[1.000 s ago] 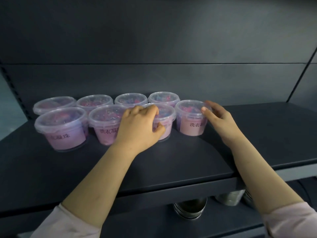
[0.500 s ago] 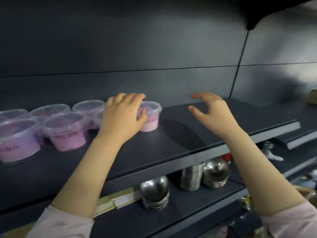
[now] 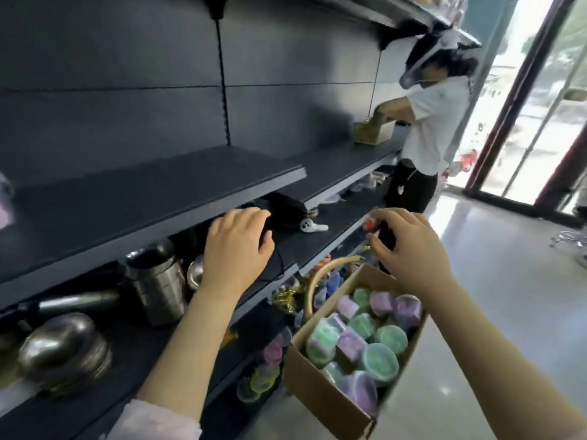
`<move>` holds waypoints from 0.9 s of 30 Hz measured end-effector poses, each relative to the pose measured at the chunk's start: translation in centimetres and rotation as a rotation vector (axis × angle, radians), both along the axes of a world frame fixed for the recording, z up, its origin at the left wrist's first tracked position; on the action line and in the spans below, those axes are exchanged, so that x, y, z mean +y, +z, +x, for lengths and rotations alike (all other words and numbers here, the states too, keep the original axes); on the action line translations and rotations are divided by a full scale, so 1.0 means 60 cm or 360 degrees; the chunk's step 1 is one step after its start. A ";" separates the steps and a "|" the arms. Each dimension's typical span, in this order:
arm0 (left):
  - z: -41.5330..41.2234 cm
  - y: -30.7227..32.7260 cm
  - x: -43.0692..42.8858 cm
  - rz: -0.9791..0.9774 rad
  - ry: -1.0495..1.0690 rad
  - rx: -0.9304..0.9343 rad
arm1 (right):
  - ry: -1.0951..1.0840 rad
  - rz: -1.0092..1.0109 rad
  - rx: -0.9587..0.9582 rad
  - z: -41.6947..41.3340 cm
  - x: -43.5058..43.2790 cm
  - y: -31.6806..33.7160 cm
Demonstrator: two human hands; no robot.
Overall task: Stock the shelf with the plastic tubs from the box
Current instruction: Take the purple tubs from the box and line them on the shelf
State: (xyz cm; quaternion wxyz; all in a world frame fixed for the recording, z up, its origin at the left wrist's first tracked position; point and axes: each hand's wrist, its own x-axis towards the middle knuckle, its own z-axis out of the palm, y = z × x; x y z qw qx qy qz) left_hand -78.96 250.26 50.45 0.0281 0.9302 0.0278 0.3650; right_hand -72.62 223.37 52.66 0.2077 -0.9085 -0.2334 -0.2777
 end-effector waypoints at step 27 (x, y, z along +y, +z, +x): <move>0.435 -0.599 -0.295 -0.0695 -0.0269 0.1585 | -0.0693 0.0684 0.1221 0.380 -0.267 -0.628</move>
